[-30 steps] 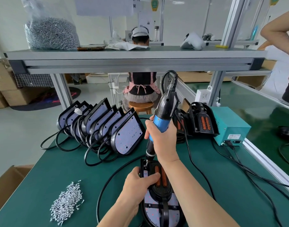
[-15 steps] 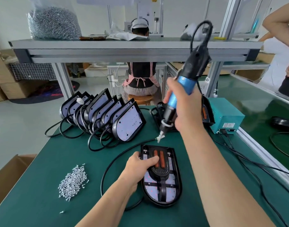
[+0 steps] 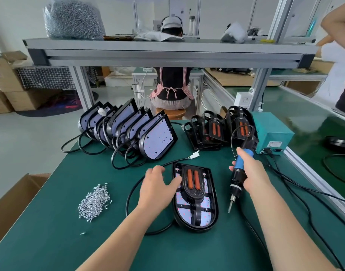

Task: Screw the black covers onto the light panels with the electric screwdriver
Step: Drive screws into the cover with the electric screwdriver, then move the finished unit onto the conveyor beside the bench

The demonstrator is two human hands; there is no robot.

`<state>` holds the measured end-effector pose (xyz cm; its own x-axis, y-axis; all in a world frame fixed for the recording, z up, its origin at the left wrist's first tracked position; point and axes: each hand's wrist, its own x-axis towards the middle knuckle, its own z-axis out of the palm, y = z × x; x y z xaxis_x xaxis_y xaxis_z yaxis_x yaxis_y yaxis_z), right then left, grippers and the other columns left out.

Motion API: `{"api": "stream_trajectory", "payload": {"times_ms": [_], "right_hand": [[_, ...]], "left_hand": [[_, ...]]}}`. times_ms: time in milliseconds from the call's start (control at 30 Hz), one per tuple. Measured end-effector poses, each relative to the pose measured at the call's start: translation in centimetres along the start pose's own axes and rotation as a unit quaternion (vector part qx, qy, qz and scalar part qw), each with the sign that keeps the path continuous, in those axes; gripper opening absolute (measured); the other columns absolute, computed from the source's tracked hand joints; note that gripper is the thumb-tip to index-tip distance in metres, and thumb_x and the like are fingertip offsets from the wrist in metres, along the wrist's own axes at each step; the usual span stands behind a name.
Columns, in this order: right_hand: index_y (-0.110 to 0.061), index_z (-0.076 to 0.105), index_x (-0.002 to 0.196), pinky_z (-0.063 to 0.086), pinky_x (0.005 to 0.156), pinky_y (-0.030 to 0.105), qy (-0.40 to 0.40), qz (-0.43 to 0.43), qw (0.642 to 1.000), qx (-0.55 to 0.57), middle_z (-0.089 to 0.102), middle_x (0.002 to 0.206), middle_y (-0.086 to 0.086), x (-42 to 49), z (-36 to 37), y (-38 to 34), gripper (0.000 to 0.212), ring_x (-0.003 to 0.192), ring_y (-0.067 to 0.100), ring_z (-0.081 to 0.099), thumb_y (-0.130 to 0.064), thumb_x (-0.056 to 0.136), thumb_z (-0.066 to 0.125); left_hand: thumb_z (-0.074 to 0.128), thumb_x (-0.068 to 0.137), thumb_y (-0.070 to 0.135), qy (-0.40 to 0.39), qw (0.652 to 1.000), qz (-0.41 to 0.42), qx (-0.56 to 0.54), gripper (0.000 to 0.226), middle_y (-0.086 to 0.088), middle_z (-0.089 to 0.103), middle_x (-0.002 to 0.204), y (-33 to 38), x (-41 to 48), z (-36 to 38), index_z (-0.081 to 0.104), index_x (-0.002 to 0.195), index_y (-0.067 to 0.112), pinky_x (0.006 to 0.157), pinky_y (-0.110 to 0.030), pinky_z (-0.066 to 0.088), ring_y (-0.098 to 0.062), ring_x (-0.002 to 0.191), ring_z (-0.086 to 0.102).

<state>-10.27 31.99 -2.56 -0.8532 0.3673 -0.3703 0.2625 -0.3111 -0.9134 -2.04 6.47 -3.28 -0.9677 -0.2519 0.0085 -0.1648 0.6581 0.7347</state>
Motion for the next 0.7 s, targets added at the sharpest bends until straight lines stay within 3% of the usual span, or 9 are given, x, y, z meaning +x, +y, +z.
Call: {"api": "stream_trajectory", "payload": {"times_ms": [100,167,233,300,400,567,633,700], "right_hand": [[-0.005,0.050,0.123,0.047,0.060,0.032,0.014,-0.019,0.999,-0.032,0.061,0.090,0.008,0.0,0.5,1.0,0.051,0.061,0.020,0.063,-0.041,0.093,0.072],[-0.005,0.049,0.122,0.051,0.068,0.035,0.026,-0.042,0.997,-0.066,0.062,0.096,0.009,0.0,0.8,1.6,0.050,0.063,0.021,0.066,-0.040,0.093,0.071],[-0.007,0.049,0.117,0.055,0.080,0.043,0.045,-0.068,0.990,-0.111,0.064,0.102,0.008,-0.1,0.8,2.3,0.049,0.075,0.025,0.069,-0.039,0.089,0.074],[-0.011,0.052,0.110,0.050,0.072,0.039,0.078,-0.111,0.975,-0.179,0.064,0.102,0.006,-0.4,0.6,3.1,0.046,0.083,0.021,0.064,-0.041,0.085,0.076],[-0.014,0.054,0.100,0.037,0.058,0.029,0.116,-0.166,0.951,-0.235,0.062,0.099,0.002,-0.9,0.7,4.0,0.039,0.076,0.011,0.057,-0.042,0.084,0.076],[-0.005,0.061,0.085,0.035,0.049,0.025,0.159,-0.217,0.933,-0.240,0.064,0.090,0.012,-1.5,1.0,4.2,0.034,0.061,0.014,0.057,-0.033,0.081,0.079],[-0.003,0.059,0.079,0.039,0.051,0.028,0.172,-0.233,0.925,-0.245,0.063,0.089,0.015,-1.8,0.9,4.2,0.034,0.058,0.020,0.054,-0.031,0.081,0.079],[-0.008,0.054,0.094,0.046,0.066,0.036,0.172,-0.232,0.926,-0.243,0.055,0.104,0.010,-2.1,0.6,4.3,0.032,0.073,0.026,0.054,-0.028,0.084,0.077]], "left_hand": [[0.060,0.080,0.068,0.054,0.989,0.034,0.130,0.064,0.004,0.040,0.120,-0.5,-0.1,-1.0,0.056,0.127,0.024,0.106,-0.040,0.030,-0.025,0.123,0.039],[0.055,0.077,0.074,0.029,0.983,0.005,0.182,0.066,0.001,0.040,0.130,-0.7,-0.1,-1.6,0.057,0.124,0.028,0.111,-0.047,0.024,-0.030,0.132,0.031],[0.052,0.075,0.078,-0.024,0.980,-0.040,0.193,0.069,-0.001,0.039,0.133,-1.0,-0.1,-2.0,0.056,0.122,0.027,0.110,-0.051,0.029,-0.034,0.133,0.032],[0.050,0.076,0.078,-0.062,0.978,-0.058,0.191,0.069,-0.002,0.041,0.129,-1.2,0.0,-2.3,0.057,0.120,0.025,0.103,-0.047,0.038,-0.032,0.124,0.041],[0.053,0.079,0.072,-0.063,0.979,-0.041,0.191,0.060,0.001,0.042,0.122,-1.1,0.1,-2.3,0.060,0.115,0.025,0.097,-0.041,0.041,-0.027,0.116,0.044],[0.062,0.082,0.041,-0.069,0.991,-0.012,0.110,0.035,0.000,0.040,0.116,-0.4,0.1,-1.2,0.065,0.102,0.013,0.092,-0.033,0.043,-0.025,0.113,0.045],[0.064,0.081,0.035,-0.076,0.991,-0.004,0.106,0.026,0.000,0.044,0.105,-0.1,0.2,-0.9,0.059,0.086,0.010,0.076,-0.030,0.042,-0.025,0.098,0.049],[0.066,0.079,0.032,-0.071,0.993,-0.004,0.097,0.027,0.001,0.045,0.087,0.2,0.3,-0.8,0.048,0.073,0.012,0.058,-0.027,0.034,-0.020,0.076,0.046]]}}
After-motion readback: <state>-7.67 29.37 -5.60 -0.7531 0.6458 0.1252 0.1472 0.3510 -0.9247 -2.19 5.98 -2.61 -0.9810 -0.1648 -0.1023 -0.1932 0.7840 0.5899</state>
